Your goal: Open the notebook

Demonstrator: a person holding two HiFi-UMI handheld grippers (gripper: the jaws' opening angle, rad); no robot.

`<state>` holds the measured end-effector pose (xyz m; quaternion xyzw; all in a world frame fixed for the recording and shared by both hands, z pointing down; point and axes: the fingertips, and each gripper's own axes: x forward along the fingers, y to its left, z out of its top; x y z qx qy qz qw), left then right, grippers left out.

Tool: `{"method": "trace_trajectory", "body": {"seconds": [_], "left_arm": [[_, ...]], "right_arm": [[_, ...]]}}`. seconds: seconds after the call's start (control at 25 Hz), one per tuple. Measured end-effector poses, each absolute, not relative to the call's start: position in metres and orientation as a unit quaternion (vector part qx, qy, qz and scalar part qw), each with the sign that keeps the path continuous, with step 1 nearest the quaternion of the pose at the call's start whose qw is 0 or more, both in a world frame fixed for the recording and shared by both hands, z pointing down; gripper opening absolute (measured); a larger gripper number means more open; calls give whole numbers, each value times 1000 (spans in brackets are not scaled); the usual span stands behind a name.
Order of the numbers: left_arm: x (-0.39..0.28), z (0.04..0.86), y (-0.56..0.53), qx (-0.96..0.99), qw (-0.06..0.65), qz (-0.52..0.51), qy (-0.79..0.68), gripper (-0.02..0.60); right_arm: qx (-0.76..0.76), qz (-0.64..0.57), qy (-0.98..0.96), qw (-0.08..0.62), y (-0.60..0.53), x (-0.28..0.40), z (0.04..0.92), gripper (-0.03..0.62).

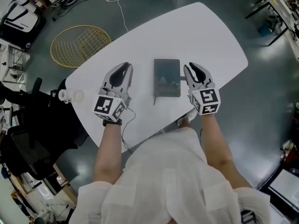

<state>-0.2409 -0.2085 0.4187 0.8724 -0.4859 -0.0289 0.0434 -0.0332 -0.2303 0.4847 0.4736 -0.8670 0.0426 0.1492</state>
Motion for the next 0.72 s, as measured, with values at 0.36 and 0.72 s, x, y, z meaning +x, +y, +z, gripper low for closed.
{"method": "trace_trajectory", "body": {"seconds": [0.36, 0.72], "left_arm": [[-233, 454, -217, 870, 58, -14, -489, 23], [-217, 476, -219, 875, 82, -11, -477, 21]], "right_arm": [[486, 79, -851, 183, -237, -32, 537, 89], [504, 134, -829, 202, -242, -33, 587, 87]]}}
